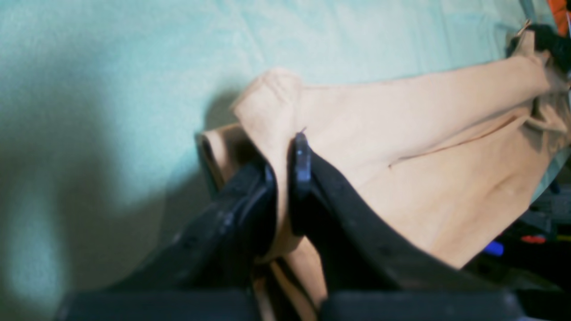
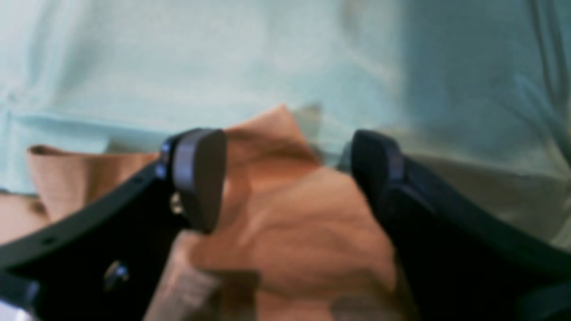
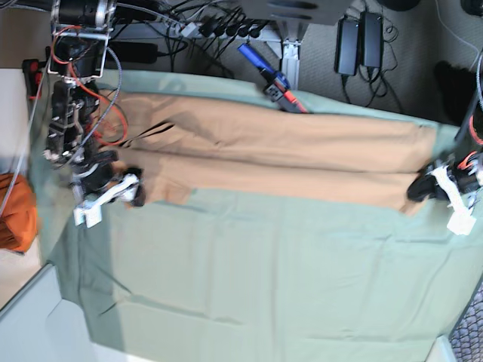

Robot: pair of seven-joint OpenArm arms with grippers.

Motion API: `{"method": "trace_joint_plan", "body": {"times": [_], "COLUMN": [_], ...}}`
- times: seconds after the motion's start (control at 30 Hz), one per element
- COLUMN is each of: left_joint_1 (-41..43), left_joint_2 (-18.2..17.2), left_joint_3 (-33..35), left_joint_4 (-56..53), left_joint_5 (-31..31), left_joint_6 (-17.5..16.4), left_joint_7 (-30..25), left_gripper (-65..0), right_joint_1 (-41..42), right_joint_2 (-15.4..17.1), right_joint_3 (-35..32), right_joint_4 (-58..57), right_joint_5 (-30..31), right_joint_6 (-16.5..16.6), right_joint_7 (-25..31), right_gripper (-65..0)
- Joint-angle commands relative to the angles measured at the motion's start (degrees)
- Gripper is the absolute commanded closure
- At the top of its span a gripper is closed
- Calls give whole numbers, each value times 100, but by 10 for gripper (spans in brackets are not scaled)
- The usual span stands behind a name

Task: Fold the T-shirt properly
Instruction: 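Grasp the shoulder fold with the right gripper, straighten it, then open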

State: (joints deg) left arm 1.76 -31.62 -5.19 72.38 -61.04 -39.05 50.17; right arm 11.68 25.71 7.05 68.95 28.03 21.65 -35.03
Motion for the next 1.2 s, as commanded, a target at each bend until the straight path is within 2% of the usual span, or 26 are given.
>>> {"method": "trace_joint_plan", "body": {"times": [0.0,0.07,0.1,0.13,0.23,0.3,0.57,0.7,0.87,1.17], "left_joint_1": [-76,-74,-74,-76,-76,-76,-76,-42,155,223], "left_joint_2": [-127,-127,-127,-127,-127,-127,-129,-201,-271,-284], "left_joint_3": [-39,-39,-39,-39,-39,-39,-39,-42,-50,-50], "left_joint_4": [85,85,85,85,85,85,85,326,800,824], "left_joint_5": [-92,-92,-92,-96,-109,-111,-120,-614,-549,-319], "left_joint_6": [-95,-95,-95,-95,-95,-95,-95,-95,-95,-95], "left_joint_7": [-61,-59,-61,-61,-61,-61,-37,752,706,433], "left_gripper": [0,0,0,0,0,0,0,0,0,0], "right_joint_1": [42,-120,-208,-293,-490,-557,-586,-772,-1429,-2378], "right_joint_2": [109,107,109,109,107,107,107,111,109,109], "right_joint_3": [33,33,33,33,33,37,48,90,463,1082], "right_joint_4": [197,422,525,627,833,852,870,1180,1976,2726], "right_joint_5": [72,101,111,114,107,105,214,304,348,632], "right_joint_6": [557,560,560,557,557,555,557,557,557,560], "right_joint_7": [24,24,22,20,7,44,17,-105,-107,-107], "right_gripper": [-434,-420,-384,-326,-97,-8,0,0,0,0]}}
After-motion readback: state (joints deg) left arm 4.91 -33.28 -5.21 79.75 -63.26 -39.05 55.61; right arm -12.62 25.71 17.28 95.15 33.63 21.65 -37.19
